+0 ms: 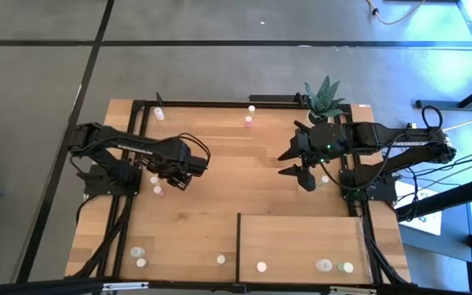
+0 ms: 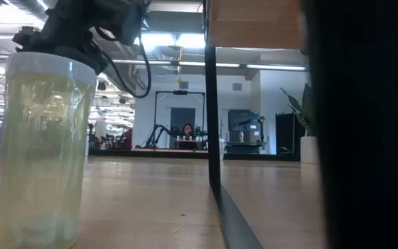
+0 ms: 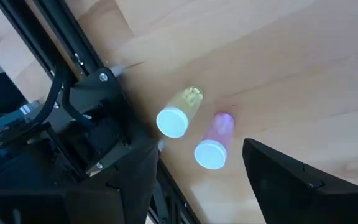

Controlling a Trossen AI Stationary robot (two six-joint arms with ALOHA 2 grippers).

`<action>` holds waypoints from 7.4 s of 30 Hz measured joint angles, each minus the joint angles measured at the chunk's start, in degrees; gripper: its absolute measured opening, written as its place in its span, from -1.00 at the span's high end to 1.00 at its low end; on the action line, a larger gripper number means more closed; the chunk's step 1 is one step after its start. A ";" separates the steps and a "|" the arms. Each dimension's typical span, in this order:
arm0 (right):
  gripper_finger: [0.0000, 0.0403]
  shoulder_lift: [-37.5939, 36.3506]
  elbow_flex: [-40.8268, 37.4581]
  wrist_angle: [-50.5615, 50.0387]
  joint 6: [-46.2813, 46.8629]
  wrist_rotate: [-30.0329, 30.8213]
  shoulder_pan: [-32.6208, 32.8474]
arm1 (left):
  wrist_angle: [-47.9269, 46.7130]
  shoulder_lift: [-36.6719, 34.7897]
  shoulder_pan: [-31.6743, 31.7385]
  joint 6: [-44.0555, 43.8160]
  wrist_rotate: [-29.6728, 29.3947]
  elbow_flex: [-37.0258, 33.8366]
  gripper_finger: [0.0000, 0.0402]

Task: Pick and place medicine bottles onto shelf by color
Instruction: Put the bottom yellow pill bottle on the shelf

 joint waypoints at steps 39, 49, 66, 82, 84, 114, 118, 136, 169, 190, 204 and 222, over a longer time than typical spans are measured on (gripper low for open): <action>-0.08 0.02 0.00 0.04 -0.83 0.06 0.00 | 45.63 -4.88 -26.80 25.46 -2.17 0.07 -0.14; -0.08 0.02 0.00 0.03 -2.13 -0.05 0.04 | 58.55 1.14 -36.09 27.51 -8.02 0.07 -0.14; -0.08 0.04 0.00 2.24 -8.98 -6.61 6.15 | 71.62 10.25 -42.81 22.34 -20.64 0.04 -0.14; -0.08 0.04 0.00 2.14 -9.03 -6.56 7.54 | 78.01 10.27 -42.71 21.00 -25.49 0.04 -0.14; -0.08 0.04 0.00 2.14 -9.03 -6.55 7.54 | 80.42 10.95 -42.71 22.19 -25.48 0.04 -0.14; -0.08 0.04 0.00 2.14 -8.64 -6.54 7.54 | 84.46 17.43 -42.66 31.13 -26.40 0.00 -0.14; -0.08 0.04 0.00 2.14 -8.63 -6.54 7.53 | 85.22 18.14 -42.70 31.16 -26.44 0.00 -0.14; -0.08 0.04 0.00 2.14 -8.61 -6.51 7.53 | 87.89 21.88 -42.58 30.00 -25.84 0.02 -0.14; -0.08 0.04 0.00 2.14 -8.61 -6.49 7.52 | 87.30 21.86 -42.60 28.59 -26.58 0.02 0.45; -0.08 0.04 0.00 2.12 -9.01 -6.49 7.52 | 86.81 19.05 -43.06 23.29 -26.84 0.09 0.46; -0.08 0.04 0.00 1.62 -9.05 -6.51 7.52 | 75.25 7.67 -43.04 21.90 -27.23 0.09 0.46; -0.08 0.04 0.00 1.68 -9.03 -4.97 7.54 | 56.47 -8.83 -34.10 22.35 -34.21 0.07 0.46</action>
